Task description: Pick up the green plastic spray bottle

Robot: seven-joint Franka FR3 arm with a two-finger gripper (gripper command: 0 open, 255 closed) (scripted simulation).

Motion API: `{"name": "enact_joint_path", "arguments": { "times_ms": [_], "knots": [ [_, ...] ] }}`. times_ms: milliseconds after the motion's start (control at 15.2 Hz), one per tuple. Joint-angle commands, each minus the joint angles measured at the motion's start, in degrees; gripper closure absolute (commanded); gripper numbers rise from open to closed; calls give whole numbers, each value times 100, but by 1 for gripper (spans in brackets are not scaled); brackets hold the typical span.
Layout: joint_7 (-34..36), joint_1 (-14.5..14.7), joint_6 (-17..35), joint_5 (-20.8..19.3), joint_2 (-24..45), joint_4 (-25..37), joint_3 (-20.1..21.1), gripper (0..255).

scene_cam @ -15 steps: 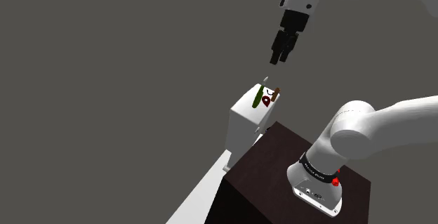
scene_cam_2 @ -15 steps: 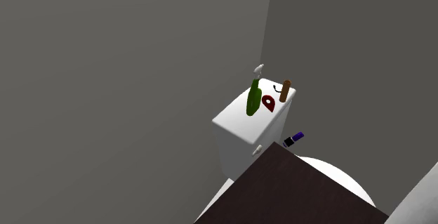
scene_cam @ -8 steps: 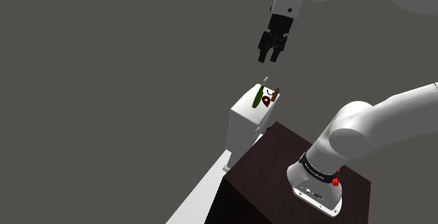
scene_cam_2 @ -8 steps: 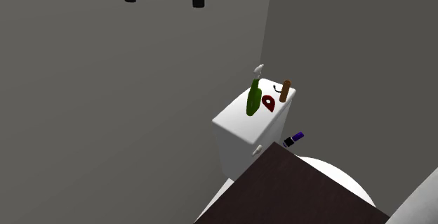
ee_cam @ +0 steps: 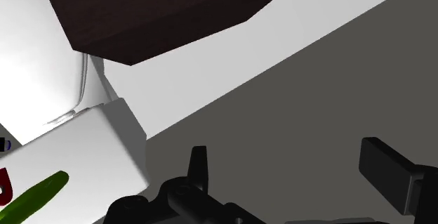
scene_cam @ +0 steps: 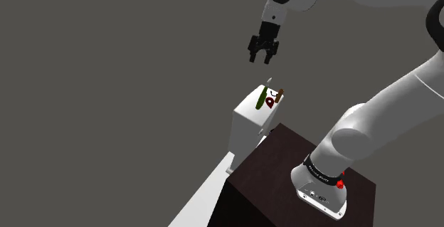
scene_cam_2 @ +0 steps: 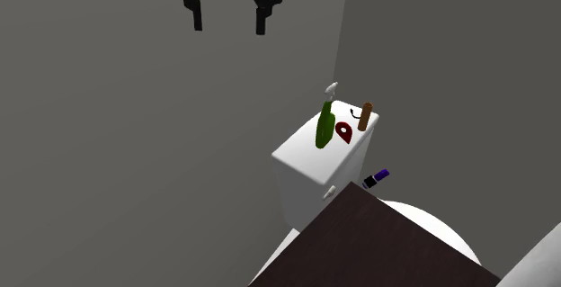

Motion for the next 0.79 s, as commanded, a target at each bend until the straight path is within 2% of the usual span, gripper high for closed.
{"name": "enact_joint_path", "arguments": {
  "times_ms": [0,726],
  "knots": [
    [65,-81,68,72,446,279,-112,0],
    [314,-652,164,674,2703,1830,-666,0]
  ]
}}
